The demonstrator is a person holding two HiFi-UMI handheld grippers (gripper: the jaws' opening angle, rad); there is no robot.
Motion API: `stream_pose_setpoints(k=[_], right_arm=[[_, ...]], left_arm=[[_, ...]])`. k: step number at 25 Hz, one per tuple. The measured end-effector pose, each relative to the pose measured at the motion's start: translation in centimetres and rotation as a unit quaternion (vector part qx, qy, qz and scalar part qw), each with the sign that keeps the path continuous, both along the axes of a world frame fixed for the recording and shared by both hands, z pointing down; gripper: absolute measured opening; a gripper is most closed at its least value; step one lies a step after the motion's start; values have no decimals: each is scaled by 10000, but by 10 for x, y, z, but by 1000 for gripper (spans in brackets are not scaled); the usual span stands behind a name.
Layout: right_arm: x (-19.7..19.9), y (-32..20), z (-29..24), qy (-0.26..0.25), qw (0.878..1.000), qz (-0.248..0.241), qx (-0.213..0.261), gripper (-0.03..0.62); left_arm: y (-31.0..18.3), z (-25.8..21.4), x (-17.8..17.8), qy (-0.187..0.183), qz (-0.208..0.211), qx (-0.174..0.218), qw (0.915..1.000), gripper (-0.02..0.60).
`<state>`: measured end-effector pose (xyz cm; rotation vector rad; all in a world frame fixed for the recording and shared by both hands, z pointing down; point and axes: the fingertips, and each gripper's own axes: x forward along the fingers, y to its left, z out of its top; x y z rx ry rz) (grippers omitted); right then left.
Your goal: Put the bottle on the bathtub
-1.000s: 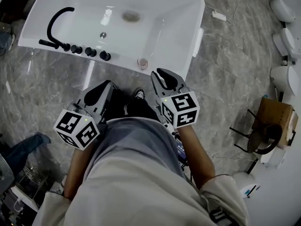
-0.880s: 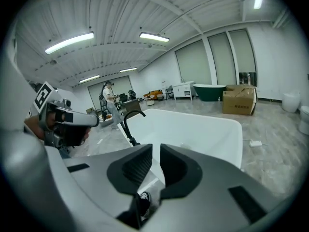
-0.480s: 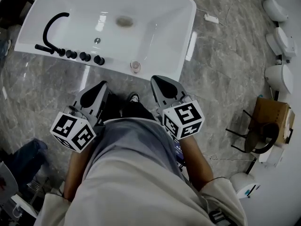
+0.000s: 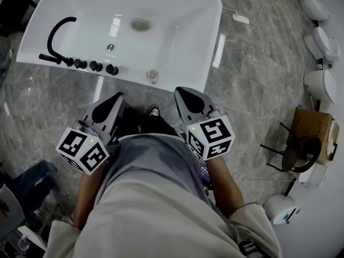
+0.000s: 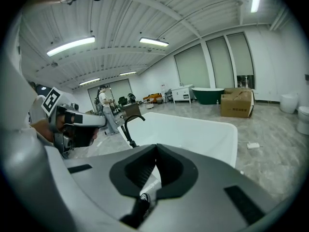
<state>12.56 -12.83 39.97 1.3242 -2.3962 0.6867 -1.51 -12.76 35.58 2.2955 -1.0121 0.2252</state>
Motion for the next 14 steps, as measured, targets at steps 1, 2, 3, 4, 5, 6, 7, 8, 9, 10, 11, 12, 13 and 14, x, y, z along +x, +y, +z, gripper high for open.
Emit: stream_pose_setpoints(k=[1, 2, 3, 4, 5, 6, 7, 8, 9, 10, 11, 12, 13, 14], right_arm=[[2, 0, 0, -4, 10000, 27, -4, 11], [3, 1, 0, -11, 10000, 44, -17, 11], [5, 2, 1, -19, 10000, 54, -31, 11], [6, 2, 1, -22, 10000, 63, -41, 11], [8, 3, 2, -20, 10000, 75, -48, 11], [9, 4, 3, -16, 9999, 88, -56, 11], [10, 5, 4, -10, 9999, 97, -72, 11], [10, 6, 5, -3, 9999, 99, -93, 11], [9, 7, 6, -1, 9999, 94, -113, 11], [9, 9, 7, -6, 9999, 87, -126, 11], [8, 9, 7, -16, 9999, 78, -131, 11], [7, 9, 7, -25, 9999, 70, -129, 11], [6, 9, 6, -33, 9999, 63, -123, 11], [5, 9, 6, -41, 9999, 56, -115, 11]], left_arm=[[0, 1, 2, -17, 31, -17, 10000, 8], [1, 1, 3, -31, 56, -30, 10000, 8], [1, 1, 4, -39, 71, -37, 10000, 8], [1, 1, 5, -38, 78, -38, 10000, 8], [1, 1, 5, -28, 81, -35, 10000, 8], [1, 1, 6, -16, 83, -34, 10000, 8], [1, 2, 6, -10, 87, -39, 10000, 8], [2, 2, 7, -10, 96, -46, 9999, 8], [3, 2, 8, -14, 112, -52, 9999, 8], [4, 3, 9, -20, 134, -54, 9999, 8], [4, 3, 10, -25, 158, -52, 9999, 8], [4, 2, 11, -27, 184, -47, 9998, 8], [4, 2, 12, -27, 210, -40, 9998, 8], [4, 2, 14, -26, 235, -32, 9997, 8]])
